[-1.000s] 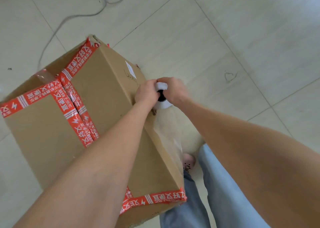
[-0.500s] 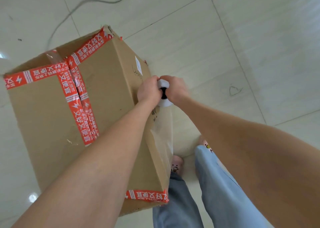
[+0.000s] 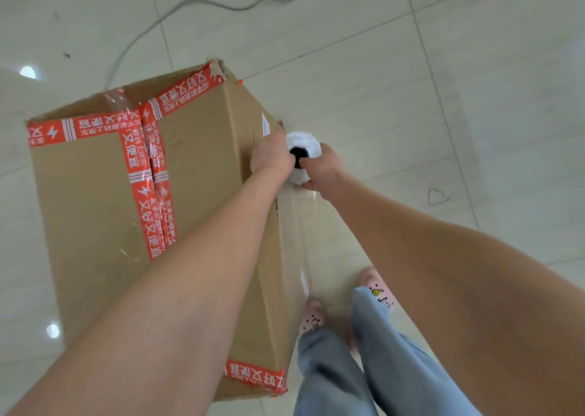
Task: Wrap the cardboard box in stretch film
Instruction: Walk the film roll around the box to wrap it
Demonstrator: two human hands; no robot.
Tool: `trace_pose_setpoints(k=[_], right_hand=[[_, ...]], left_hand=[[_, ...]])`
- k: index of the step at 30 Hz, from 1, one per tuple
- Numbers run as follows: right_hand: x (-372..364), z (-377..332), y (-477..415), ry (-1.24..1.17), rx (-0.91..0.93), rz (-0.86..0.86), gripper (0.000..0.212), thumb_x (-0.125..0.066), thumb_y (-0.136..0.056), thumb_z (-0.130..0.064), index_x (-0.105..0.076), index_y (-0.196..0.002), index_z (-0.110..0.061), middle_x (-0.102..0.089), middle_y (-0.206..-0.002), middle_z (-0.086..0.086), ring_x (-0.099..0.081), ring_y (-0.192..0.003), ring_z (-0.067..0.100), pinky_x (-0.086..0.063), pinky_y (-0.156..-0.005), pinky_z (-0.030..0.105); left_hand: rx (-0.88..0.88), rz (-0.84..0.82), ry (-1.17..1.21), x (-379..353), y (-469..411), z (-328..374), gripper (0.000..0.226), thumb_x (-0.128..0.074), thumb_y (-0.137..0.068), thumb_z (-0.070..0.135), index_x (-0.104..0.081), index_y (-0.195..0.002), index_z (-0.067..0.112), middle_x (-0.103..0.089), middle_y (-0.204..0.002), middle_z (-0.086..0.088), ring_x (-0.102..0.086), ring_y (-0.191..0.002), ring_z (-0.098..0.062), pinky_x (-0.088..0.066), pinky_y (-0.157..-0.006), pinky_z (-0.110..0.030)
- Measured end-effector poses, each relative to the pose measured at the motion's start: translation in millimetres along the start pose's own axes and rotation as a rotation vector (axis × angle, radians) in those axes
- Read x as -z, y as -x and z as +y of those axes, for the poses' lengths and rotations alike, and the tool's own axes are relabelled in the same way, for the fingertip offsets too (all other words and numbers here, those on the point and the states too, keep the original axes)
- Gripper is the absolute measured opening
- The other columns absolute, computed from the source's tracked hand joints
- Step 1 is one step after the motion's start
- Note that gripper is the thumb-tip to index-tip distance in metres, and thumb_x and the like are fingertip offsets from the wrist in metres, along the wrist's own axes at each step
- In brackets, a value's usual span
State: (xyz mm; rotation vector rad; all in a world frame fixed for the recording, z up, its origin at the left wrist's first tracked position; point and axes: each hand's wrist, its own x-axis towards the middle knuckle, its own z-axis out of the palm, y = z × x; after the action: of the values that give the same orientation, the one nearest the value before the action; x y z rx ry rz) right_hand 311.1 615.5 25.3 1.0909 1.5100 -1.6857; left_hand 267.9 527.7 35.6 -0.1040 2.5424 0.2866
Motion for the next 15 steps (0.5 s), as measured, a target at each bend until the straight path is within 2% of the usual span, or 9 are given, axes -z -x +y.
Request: trace_pose_setpoints(k=[7,11,13,15], right_hand=[[-10.1,-19.7,-19.1,0.214,0.089,0.038,0.034,-0.048,-0.084,-0.005,-0.055,-0.116,-0.014,-0.063,-0.106,0.012,-0.061,-0.083,0.031,-0.059,-0.072,0.048],[-12.8,-31.3,-28.1,0.370,0.182,0.078,0.034,-0.047,-0.081,-0.008,-0.059,-0.111,-0.015,-0.065,-0.098,0.007,-0.063,-0.084,0.029,-0.057,-0.075,0.047],[-9.1,-42.9,-32.4,0.461,0.237,0.095,0.032,-0.049,-0.079,-0.007,-0.063,-0.106,-0.018,-0.065,-0.094,0.004,-0.060,-0.080,0.025,-0.057,-0.072,0.042],[-5.3,-57.0,-35.8,0.571,0.289,0.124,0.038,-0.051,-0.078,-0.006,-0.064,-0.109,-0.024,-0.066,-0.101,0.003,-0.059,-0.086,0.024,-0.052,-0.069,0.032]], left_hand=[[-0.096,-0.019,-0.128,6.0,-24.0,1.3,0.033,-0.044,-0.086,0.006,-0.057,-0.113,0.018,-0.061,-0.111,-0.010,-0.056,-0.100,-0.029,-0.037,-0.067,-0.030],[-0.075,-0.012,-0.150,9.9,-38.4,4.0,0.029,-0.045,-0.086,0.009,-0.060,-0.110,0.019,-0.063,-0.109,-0.008,-0.058,-0.100,-0.029,-0.040,-0.068,-0.030],[-0.047,-0.023,-0.157,12.4,-43.6,5.9,0.030,-0.046,-0.088,0.010,-0.058,-0.115,0.016,-0.062,-0.113,-0.009,-0.058,-0.104,-0.029,-0.042,-0.070,-0.032],[0.001,-0.026,-0.112,17.8,-47.1,10.0,0.029,-0.049,-0.090,0.012,-0.056,-0.118,0.012,-0.060,-0.116,-0.010,-0.057,-0.107,-0.029,-0.042,-0.073,-0.033]])
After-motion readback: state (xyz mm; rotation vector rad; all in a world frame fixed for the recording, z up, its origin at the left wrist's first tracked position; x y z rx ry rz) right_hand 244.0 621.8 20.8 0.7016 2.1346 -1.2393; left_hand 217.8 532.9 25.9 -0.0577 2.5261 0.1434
